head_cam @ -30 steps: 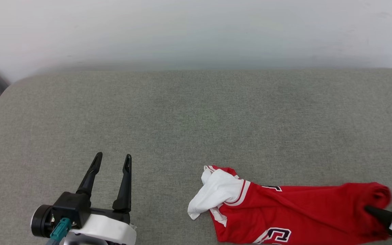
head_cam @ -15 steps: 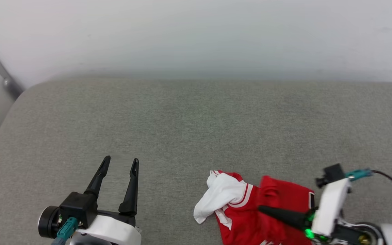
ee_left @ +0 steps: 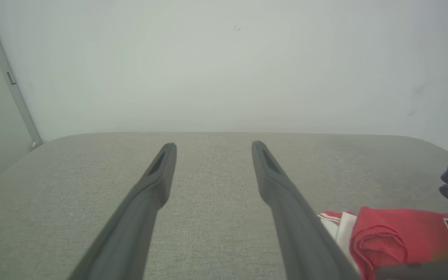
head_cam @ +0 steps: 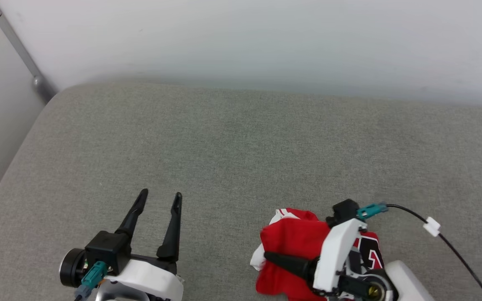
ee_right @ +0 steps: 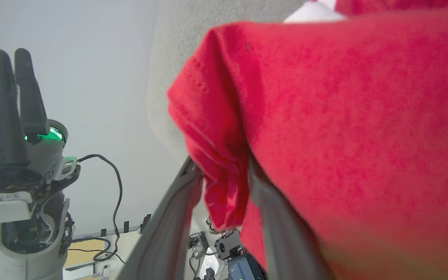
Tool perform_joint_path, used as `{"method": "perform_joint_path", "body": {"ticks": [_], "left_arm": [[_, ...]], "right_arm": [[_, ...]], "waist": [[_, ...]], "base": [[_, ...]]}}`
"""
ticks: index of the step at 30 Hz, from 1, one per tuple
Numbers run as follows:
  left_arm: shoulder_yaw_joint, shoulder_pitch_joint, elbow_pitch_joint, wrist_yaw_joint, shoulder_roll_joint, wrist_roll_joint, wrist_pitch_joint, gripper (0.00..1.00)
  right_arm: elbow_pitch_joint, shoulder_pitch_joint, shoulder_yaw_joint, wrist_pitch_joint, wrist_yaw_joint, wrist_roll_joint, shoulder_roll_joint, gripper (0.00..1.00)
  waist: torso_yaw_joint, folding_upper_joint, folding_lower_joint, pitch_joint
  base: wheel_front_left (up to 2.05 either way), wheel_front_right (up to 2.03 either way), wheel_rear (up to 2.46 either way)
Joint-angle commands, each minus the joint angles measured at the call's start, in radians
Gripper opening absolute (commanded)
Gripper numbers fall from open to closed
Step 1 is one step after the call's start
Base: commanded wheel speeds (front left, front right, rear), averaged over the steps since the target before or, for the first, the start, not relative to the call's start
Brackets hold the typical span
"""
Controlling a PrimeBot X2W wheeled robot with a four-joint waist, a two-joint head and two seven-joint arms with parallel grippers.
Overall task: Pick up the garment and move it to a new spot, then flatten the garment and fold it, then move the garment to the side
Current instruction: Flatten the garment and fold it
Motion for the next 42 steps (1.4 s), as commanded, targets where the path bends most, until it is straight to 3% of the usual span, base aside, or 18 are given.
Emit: {"method": "perform_joint_path", "body": {"ticks": [1,4,9,14,17,18,19,25,42], "left_arm": [[0.002,-0.009,0.003,-0.003,0.001,-0.003,-0.005,1.0],[0.003,-0.001,0.015,-0.006,-0.002,-0.006,-0.011,1.0],[0.011,0.012,0.028,-0.002,0.0,-0.011,-0.016,1.0],[0.021,0.027,0.04,0.007,0.003,-0.017,-0.021,1.0],[0.029,0.039,0.044,0.013,0.006,-0.02,-0.022,1.0],[0.039,0.046,0.046,0.022,0.009,-0.023,-0.025,1.0],[0.044,0.048,0.046,0.026,0.011,-0.024,-0.026,1.0],[0.063,0.086,0.044,0.042,0.02,-0.017,-0.033,1.0],[0.085,0.157,0.053,0.032,0.016,0.004,-0.039,1.0]], "right_arm": [[0.006,-0.015,0.011,-0.006,0.0,-0.008,0.002,1.0],[-0.013,-0.026,0.047,-0.032,0.0,-0.032,-0.002,1.0],[-0.141,-0.012,0.086,-0.101,-0.001,-0.101,-0.088,1.0],[-0.233,0.029,0.009,-0.29,0.0,-0.32,-0.182,1.0],[-0.256,0.072,-0.089,-0.377,-0.001,-0.437,-0.196,1.0],[-0.286,0.121,-0.2,-0.453,-0.001,-0.54,-0.19,1.0],[-0.298,0.14,-0.237,-0.48,-0.001,-0.579,-0.191,1.0],[-0.398,0.256,-0.373,-0.597,0.0,-0.736,-0.159,1.0],[-0.629,0.489,-0.403,-0.628,-0.001,-0.841,-0.048,1.0]], "waist": [[0.001,0.0,0.0,0.001],[0.001,0.0,0.0,-0.001],[-0.008,0.0,0.0,-0.014],[-0.031,0.0,0.0,-0.036],[-0.048,0.0,0.0,-0.05],[-0.065,0.0,0.0,-0.058],[-0.071,0.0,0.0,-0.061],[-0.101,0.0,0.0,-0.08],[-0.139,0.0,0.0,-0.098]], "base": [[0.0,0.0,0.0],[0.0,0.0,0.0],[0.0,0.0,0.0],[0.0,0.0,0.0],[0.0,0.0,0.0],[0.0,0.0,0.0],[0.0,0.0,0.0],[0.0,0.0,0.0],[0.0,0.0,0.0]]}}
